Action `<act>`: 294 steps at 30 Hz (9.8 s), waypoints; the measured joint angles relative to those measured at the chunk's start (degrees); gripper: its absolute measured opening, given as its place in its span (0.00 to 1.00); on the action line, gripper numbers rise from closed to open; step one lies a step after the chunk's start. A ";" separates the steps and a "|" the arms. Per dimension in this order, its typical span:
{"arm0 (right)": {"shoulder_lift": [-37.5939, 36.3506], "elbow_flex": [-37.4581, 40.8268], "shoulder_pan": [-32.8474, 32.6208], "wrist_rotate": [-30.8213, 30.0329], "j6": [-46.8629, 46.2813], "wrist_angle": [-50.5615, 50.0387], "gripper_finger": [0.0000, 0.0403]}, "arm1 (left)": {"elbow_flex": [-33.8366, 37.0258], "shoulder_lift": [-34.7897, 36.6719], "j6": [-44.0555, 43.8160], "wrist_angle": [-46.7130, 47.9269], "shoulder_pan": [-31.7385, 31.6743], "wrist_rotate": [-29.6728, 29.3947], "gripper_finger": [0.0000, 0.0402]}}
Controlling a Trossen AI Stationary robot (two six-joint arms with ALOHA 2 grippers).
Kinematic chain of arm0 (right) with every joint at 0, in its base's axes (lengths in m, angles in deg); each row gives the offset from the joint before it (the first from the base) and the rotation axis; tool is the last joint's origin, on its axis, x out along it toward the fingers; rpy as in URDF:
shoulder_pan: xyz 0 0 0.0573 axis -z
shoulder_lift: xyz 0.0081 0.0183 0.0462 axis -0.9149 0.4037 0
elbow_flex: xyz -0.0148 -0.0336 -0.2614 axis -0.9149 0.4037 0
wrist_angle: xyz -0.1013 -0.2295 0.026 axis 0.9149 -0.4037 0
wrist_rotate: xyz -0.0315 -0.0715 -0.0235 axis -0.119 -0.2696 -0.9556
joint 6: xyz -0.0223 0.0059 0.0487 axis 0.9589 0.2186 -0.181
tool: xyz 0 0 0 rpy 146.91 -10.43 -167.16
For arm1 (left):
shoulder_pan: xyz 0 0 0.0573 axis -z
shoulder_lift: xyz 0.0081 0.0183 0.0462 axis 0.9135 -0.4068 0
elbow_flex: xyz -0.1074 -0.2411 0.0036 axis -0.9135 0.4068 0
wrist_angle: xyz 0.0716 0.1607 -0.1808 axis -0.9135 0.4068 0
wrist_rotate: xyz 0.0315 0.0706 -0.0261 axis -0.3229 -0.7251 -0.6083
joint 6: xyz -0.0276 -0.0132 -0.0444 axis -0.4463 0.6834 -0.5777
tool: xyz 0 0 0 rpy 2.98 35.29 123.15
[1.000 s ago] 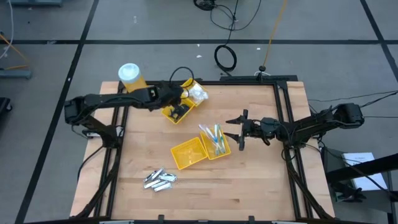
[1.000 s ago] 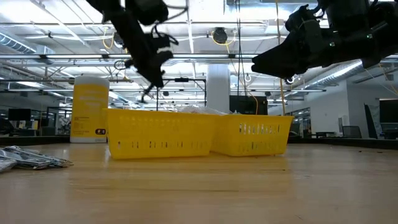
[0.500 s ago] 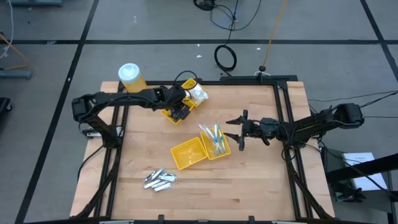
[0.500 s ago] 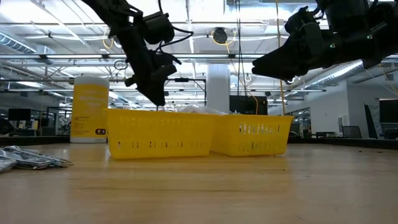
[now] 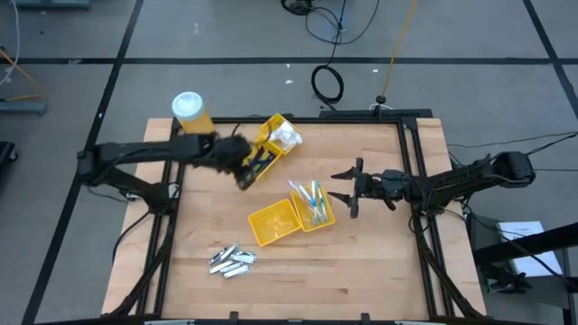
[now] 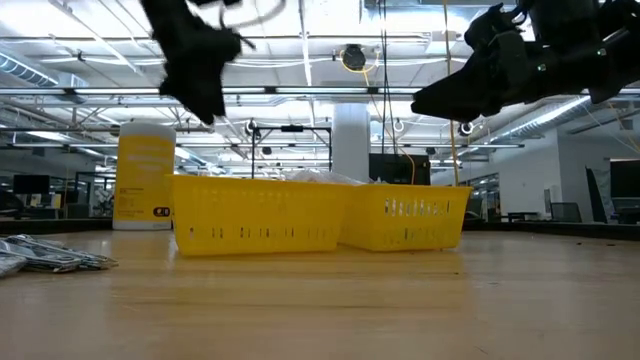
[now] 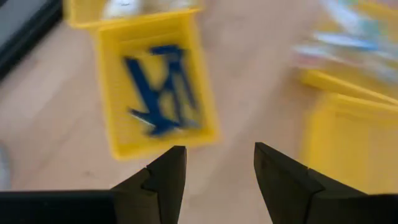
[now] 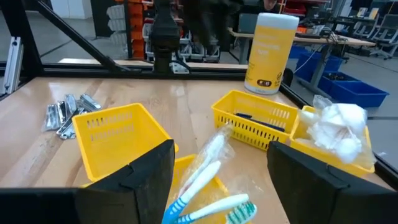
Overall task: Pick & Place Travel size toiletries
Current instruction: Put the silver nail cutter into the bottom left yellow basket
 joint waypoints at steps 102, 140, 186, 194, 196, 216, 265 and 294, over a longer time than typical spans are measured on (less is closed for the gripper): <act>-3.12 0.00 0.02 0.24 0.84 -5.94 0.60 | 10.08 -13.51 -54.38 1.91 51.34 -2.78 0.06; -3.10 0.02 0.04 0.25 0.85 -6.42 0.60 | 20.94 -15.72 -76.43 -4.27 52.62 5.82 0.34; -3.10 0.02 0.04 0.22 -0.52 -6.79 0.60 | -6.20 -29.88 3.32 -13.15 19.22 9.09 0.18; -3.10 0.02 0.04 0.24 -0.46 -6.79 0.60 | -6.22 -31.11 2.02 -14.02 19.05 9.66 0.20; -3.10 0.02 0.04 0.23 -0.46 -6.78 0.60 | -6.34 -30.86 1.18 -14.38 18.85 9.68 0.20; -3.12 0.02 0.04 0.24 -0.46 -7.27 0.60 | -7.62 -12.95 -14.47 1.26 25.80 3.24 0.18; -3.12 0.02 0.02 0.26 -0.59 -7.29 0.60 | 22.65 -13.49 -29.33 -20.46 43.39 3.79 0.44; -3.12 0.02 0.02 0.26 -0.66 -7.45 0.60 | 10.23 -8.33 -21.85 -12.40 42.03 0.37 0.09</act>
